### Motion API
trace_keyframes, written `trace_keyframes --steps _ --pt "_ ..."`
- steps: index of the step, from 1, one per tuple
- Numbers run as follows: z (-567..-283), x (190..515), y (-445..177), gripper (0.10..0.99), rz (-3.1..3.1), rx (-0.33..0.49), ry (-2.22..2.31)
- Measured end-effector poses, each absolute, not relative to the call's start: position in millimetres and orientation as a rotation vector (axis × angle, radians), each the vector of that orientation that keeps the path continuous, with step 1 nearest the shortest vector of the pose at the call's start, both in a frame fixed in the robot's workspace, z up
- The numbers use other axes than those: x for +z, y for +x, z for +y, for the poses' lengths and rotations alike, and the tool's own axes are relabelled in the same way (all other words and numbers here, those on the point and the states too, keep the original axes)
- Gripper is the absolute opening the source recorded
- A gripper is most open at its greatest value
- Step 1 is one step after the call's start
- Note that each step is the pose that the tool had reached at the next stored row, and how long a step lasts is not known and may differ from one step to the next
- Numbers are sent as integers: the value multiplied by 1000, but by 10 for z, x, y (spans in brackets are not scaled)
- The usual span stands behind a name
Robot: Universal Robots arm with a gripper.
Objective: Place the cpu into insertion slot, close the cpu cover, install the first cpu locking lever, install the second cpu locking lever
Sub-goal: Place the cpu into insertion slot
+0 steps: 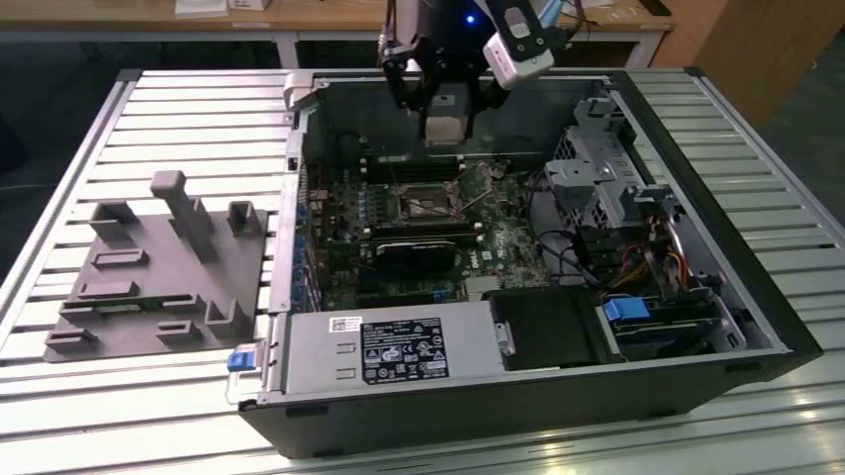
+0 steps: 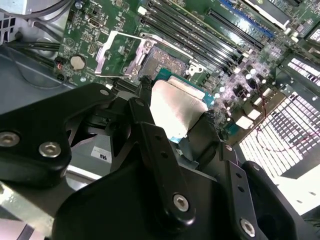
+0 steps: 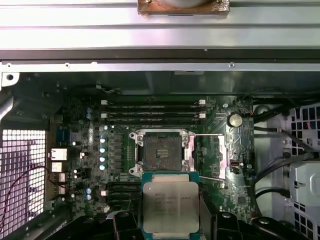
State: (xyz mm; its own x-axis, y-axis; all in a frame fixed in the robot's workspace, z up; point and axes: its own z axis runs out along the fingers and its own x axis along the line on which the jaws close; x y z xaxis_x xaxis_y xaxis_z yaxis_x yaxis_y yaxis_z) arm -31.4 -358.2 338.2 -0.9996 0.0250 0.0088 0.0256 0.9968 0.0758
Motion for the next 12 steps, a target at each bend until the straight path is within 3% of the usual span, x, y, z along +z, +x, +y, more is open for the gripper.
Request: trace_keyframes --steps 12 --pt "-3582 3164 -319 537 -3138 -114 -39"
